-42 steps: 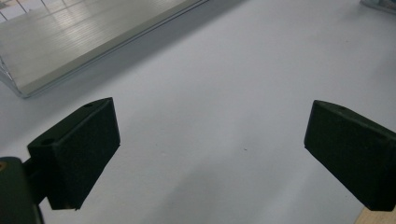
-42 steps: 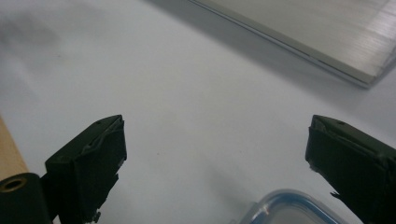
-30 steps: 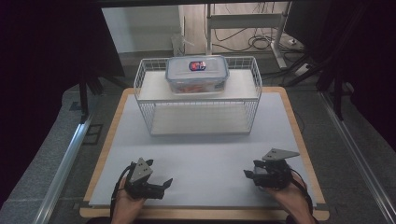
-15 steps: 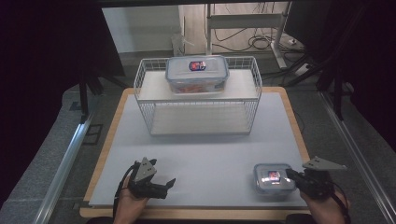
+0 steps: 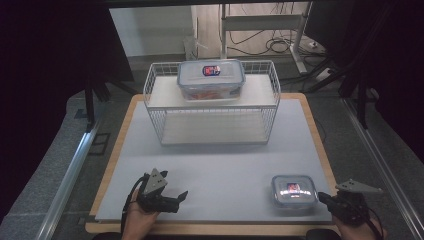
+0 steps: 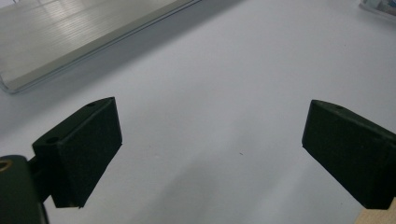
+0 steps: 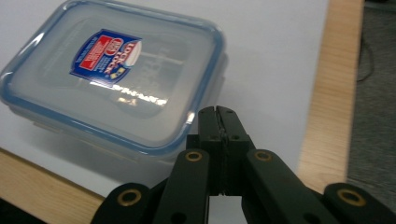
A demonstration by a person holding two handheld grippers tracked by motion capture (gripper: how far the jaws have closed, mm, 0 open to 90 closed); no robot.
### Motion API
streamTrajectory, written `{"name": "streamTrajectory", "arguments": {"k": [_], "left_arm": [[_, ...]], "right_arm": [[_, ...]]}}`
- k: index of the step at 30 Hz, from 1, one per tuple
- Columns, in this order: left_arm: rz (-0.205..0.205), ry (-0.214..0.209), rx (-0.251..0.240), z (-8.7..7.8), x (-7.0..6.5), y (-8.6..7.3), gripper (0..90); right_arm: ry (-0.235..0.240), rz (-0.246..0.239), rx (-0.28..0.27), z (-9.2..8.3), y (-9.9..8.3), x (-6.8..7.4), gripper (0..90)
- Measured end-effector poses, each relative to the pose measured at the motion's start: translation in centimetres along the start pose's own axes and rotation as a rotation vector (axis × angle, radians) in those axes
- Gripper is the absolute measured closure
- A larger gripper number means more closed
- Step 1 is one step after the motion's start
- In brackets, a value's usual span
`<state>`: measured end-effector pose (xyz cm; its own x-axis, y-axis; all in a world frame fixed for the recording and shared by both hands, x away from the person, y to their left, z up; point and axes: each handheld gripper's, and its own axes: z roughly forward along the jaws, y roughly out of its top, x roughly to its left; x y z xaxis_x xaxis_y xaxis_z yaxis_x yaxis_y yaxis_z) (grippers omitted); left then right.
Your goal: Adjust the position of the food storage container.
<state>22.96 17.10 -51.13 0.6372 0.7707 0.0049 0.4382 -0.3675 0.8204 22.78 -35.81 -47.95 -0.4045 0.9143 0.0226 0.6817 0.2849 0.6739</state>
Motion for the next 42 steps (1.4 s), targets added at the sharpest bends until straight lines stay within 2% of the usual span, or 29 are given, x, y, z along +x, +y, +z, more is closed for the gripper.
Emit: {"name": "streamTrajectory", "arguments": {"k": [3,8,22,27,36,42], "left_arm": [[-0.003,-0.002,0.002,0.0,0.0,0.0,4.8],[-0.008,-0.007,0.011,0.1,0.0,-0.1,5.0],[-0.022,-0.026,0.019,0.3,0.1,-0.1,5.6],[-0.023,-0.030,0.022,0.3,0.1,-0.1,5.8],[-0.039,-0.039,0.025,0.3,0.4,-0.3,6.0],[-0.042,-0.044,0.028,0.4,0.4,-0.3,6.1]], "right_arm": [[-0.016,-0.007,0.000,0.3,0.1,0.2,90.0],[0.024,0.008,-0.004,0.8,0.5,0.8,90.0],[0.143,-0.038,-0.012,2.9,2.0,3.6,90.0],[0.195,-0.072,-0.005,4.0,3.1,5.2,90.0],[0.237,-0.131,-0.009,5.6,5.1,7.7,90.0],[0.265,-0.132,-0.003,6.2,5.6,8.7,90.0]]}}
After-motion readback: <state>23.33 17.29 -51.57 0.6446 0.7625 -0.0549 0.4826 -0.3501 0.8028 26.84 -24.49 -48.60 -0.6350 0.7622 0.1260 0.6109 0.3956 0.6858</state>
